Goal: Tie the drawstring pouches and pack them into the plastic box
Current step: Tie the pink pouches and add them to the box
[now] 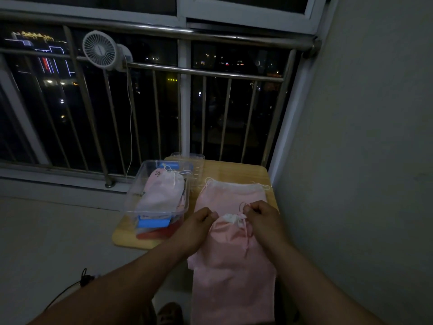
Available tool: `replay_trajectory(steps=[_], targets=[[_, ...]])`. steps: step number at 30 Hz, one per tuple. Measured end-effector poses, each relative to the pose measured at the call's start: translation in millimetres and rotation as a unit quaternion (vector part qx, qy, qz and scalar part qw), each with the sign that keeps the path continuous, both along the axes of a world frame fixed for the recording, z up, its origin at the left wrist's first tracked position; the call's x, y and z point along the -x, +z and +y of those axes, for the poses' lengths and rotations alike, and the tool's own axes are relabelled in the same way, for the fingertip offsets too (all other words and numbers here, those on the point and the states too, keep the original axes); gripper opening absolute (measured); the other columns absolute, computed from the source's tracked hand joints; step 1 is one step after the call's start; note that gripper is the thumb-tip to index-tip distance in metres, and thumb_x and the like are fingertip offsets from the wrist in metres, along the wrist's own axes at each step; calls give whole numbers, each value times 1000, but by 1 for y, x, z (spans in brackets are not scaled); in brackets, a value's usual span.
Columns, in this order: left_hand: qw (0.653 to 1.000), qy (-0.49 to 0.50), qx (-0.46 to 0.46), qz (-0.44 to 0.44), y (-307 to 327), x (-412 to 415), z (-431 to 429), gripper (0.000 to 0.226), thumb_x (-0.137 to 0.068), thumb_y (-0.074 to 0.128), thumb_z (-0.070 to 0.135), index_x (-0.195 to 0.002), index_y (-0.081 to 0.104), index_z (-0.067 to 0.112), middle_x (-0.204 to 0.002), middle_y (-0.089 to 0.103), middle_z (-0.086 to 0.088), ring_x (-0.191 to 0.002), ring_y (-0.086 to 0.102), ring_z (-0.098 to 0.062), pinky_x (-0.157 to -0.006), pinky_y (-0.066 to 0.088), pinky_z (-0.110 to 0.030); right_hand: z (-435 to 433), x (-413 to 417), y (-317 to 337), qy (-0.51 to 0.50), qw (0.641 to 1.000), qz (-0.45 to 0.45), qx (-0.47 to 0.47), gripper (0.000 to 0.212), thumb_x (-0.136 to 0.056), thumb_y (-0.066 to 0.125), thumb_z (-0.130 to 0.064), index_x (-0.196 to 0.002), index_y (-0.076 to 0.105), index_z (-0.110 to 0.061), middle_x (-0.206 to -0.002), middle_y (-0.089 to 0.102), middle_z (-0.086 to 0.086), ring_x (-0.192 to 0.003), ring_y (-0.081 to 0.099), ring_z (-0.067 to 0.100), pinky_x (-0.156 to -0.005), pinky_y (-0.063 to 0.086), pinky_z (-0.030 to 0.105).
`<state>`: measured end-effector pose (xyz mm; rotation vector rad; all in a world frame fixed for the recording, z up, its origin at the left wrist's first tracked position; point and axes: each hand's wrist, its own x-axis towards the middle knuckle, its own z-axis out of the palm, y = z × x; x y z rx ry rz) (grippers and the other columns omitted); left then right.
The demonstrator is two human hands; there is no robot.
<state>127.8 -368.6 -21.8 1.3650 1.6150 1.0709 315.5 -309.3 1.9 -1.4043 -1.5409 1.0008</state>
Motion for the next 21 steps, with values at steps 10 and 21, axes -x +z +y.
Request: replay_trajectory(steps=[10,21], targets=[[995,-54,46,-66,21,-11,-7,29,-96,59,56,-116,70,38,-118,72,11,-110,66,-13,-99,55,-41,12,-6,21,-13,1000,17,-6,8,-96,63,-18,-94,70,-16,-92,71,1,-88,67,20,-80,55,36],[998,-44,-6,-48,38,-9,4,18,-104,55,41,-109,72,34,-110,72,12,-105,65,-9,-83,52,-29,6,-30,41,220,962,-161,-28,28,-93,68,-50,-118,67,-38,-118,66,-21,-103,62,1,-81,49,25]])
